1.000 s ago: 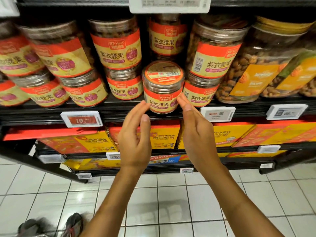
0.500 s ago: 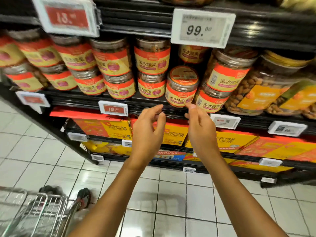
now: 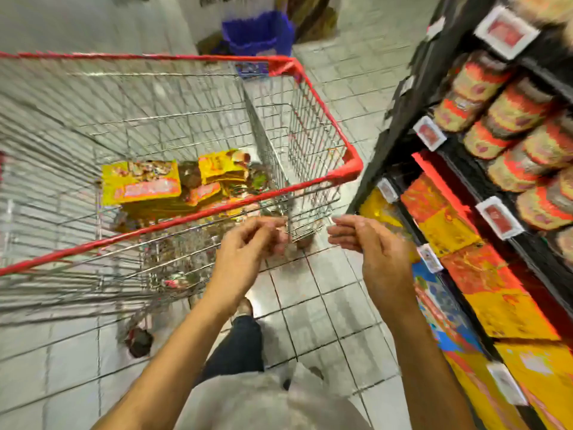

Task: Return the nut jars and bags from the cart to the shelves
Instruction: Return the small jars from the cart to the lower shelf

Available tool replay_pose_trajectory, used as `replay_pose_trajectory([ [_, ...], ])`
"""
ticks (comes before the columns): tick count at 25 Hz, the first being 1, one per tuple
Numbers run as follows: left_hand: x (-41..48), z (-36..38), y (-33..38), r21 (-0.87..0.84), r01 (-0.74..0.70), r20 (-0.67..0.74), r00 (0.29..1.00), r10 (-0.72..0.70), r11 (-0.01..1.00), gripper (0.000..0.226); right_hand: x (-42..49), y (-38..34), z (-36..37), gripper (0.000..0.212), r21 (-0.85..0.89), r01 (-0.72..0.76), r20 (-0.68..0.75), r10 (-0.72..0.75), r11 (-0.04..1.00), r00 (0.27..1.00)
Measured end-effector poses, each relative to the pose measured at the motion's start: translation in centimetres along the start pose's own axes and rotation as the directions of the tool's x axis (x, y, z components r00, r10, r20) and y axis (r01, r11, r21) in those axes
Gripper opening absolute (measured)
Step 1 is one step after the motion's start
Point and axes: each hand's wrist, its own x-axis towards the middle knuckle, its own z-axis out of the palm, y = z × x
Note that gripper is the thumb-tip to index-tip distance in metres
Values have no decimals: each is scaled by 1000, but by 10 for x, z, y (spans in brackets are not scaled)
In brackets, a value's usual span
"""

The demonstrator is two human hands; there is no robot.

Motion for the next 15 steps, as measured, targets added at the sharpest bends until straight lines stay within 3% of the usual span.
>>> replay_pose_trajectory([
  [4, 3, -101, -4, -125, 51, -238, 968, -80, 991, 23, 35, -1, 107, 31, -90, -16, 326, 45, 996, 944],
  [9, 31, -232, 10, -148, 89, -423, 895, -145, 985, 25, 93, -4, 215, 31, -102, -73, 449, 112, 992, 887],
  [12, 89, -305, 22, -120, 139, -426, 887, -177, 983, 25, 153, 9, 278, 35, -169, -161, 489, 225, 972, 843],
  [15, 170, -350, 1, -132, 337, -354, 862, -362, 932, 18, 204, 52, 327, 36, -403, -219, 470, 406, 888, 784],
])
